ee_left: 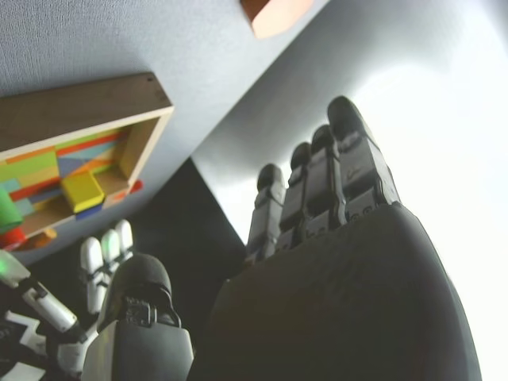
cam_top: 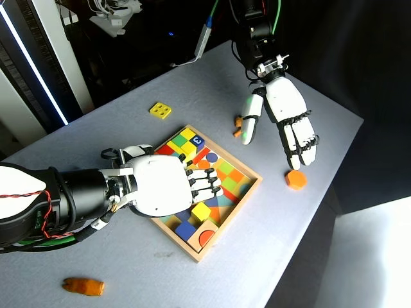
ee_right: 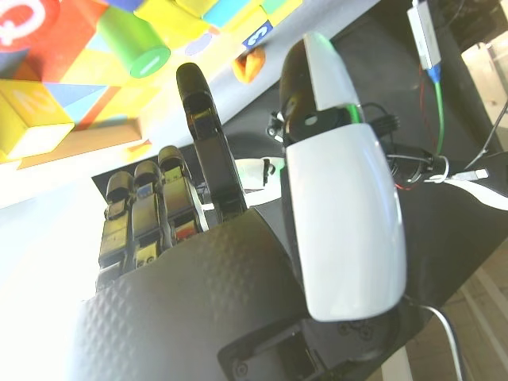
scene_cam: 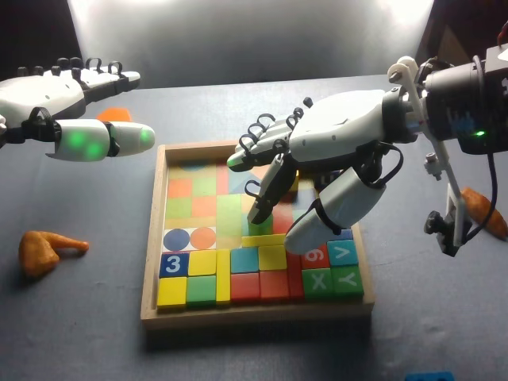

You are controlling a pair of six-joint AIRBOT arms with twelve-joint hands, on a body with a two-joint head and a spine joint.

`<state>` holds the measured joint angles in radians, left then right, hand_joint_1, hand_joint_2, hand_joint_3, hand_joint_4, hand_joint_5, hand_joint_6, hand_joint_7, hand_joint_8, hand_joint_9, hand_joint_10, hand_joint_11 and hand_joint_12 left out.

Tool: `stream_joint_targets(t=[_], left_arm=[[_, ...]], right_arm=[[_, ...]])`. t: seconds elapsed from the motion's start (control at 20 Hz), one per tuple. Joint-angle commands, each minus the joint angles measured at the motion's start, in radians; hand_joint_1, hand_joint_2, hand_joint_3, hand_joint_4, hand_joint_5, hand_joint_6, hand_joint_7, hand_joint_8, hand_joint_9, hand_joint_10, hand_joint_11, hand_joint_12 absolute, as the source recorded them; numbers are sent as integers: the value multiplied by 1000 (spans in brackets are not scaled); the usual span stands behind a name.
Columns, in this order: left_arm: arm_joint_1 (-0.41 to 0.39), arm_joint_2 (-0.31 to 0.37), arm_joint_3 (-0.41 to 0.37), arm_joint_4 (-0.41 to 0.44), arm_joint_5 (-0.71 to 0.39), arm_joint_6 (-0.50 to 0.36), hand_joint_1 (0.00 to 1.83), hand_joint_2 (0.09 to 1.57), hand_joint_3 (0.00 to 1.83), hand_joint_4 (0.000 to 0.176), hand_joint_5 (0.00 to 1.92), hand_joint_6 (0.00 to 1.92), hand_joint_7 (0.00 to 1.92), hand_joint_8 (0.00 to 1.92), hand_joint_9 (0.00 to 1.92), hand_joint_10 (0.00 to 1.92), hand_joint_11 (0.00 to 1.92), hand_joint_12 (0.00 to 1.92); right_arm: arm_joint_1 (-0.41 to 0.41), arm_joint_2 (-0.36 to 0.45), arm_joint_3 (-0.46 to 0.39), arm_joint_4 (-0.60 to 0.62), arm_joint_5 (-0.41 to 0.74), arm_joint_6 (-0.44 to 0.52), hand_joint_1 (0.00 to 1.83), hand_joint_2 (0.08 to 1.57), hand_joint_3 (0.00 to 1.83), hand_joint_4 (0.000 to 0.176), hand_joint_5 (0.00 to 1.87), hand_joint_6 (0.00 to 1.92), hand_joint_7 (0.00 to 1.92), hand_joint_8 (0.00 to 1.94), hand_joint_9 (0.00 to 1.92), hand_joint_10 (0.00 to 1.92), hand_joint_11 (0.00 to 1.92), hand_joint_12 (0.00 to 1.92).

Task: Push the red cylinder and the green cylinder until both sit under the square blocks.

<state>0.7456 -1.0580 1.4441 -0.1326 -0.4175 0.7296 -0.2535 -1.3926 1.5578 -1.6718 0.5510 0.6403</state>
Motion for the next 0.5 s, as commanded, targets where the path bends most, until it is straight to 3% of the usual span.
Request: stream_joint_targets(t=[0.0, 0.1, 0.15, 0.25, 0.45], left_arm=[[-15, -2, 5, -10, -111, -2, 0, 1110, 3, 99, 31, 2, 0, 0, 0, 0, 0, 157], [-20, -2, 4, -10, -109, 6, 0, 1104, 0, 103, 34, 2, 0, 0, 0, 0, 0, 154], [-22, -2, 3, -10, -109, 8, 0, 1086, 0, 118, 22, 1, 0, 0, 0, 0, 0, 139], [-24, -2, 2, -10, -109, 9, 0, 1098, 1, 124, 21, 1, 0, 0, 0, 0, 0, 153], [-27, -2, 1, -10, -108, 10, 0, 1071, 0, 112, 35, 2, 0, 0, 0, 0, 0, 197]], right_arm=[[12, 2, -4, 62, 6, 0, 320, 1052, 0, 176, 688, 2, 46, 2, 0, 0, 0, 86], [12, 2, -4, 63, 1, -3, 334, 1050, 2, 176, 694, 0, 51, 0, 0, 0, 0, 136], [11, 1, -4, 63, -4, -5, 314, 1056, 2, 176, 677, 0, 35, 0, 0, 0, 0, 95], [8, 0, -4, 63, -15, -8, 321, 1059, 3, 176, 677, 2, 37, 3, 0, 0, 0, 89], [-1, -9, 6, 63, -31, -8, 353, 1055, 0, 176, 687, 1, 79, 4, 0, 0, 0, 188]])
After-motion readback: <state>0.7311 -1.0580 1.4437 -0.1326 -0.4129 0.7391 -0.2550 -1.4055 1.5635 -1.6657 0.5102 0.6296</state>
